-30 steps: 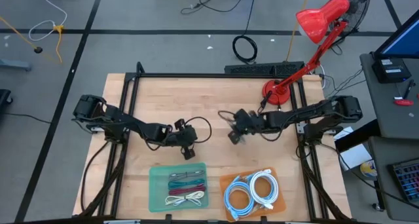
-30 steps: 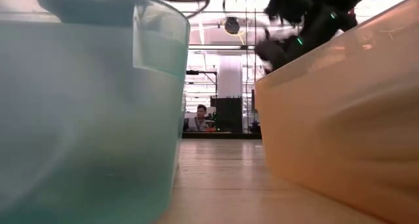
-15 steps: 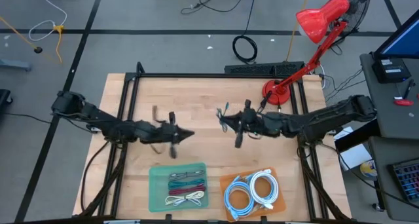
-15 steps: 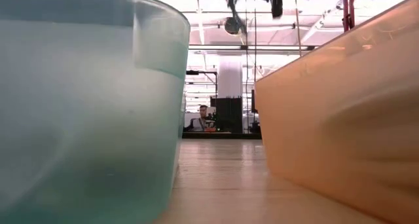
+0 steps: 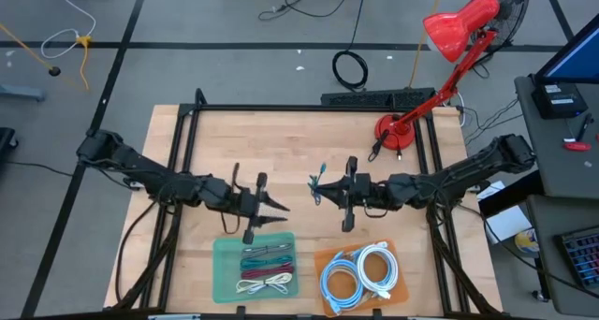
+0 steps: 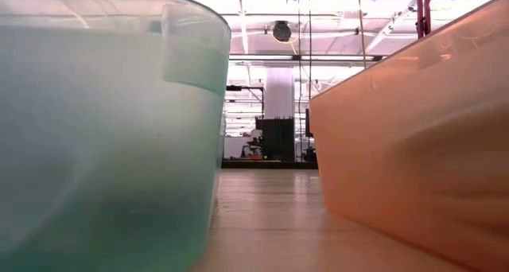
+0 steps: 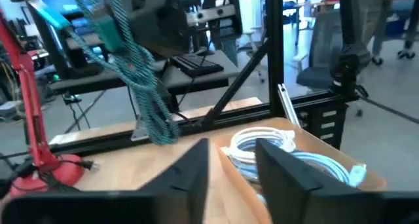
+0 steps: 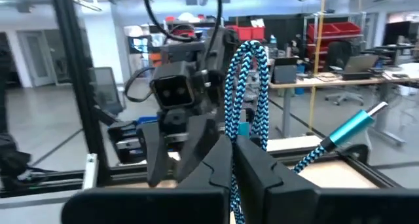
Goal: Pick & Place USB Port
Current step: Put the blue charger cable into the green bin
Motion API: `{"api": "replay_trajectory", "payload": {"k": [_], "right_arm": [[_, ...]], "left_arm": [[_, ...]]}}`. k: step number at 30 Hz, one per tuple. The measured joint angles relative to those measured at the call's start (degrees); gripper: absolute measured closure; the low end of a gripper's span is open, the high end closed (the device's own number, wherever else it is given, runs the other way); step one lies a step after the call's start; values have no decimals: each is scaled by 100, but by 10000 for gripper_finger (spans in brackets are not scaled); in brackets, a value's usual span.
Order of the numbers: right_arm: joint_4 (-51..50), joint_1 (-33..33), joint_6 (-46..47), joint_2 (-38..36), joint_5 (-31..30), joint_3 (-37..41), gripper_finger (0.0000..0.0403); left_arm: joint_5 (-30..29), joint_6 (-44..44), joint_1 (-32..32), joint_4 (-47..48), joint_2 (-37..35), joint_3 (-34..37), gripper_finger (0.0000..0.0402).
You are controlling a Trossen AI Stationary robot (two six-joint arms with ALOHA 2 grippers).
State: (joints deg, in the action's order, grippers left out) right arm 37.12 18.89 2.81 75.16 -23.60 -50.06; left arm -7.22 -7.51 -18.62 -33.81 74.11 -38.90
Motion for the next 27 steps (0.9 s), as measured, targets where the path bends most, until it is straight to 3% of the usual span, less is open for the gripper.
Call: {"api": "replay_trajectory", "payload": {"k": [5,10,20,27], "right_arm": [[70,115,27,0,37,0,403],[534,140,52,271,391,-7,403],[30,153,-196,1179,588,-967,403],[-55,97,-198,1300,564,-1111,403]], "left_arm": [[-458,-68,-89,404,107,-319,200],[-527,50,74,129,173,-321,160],[-147,124,278,-492,469,-325,149],[75,225,218,-580,535,-323,165]]}}
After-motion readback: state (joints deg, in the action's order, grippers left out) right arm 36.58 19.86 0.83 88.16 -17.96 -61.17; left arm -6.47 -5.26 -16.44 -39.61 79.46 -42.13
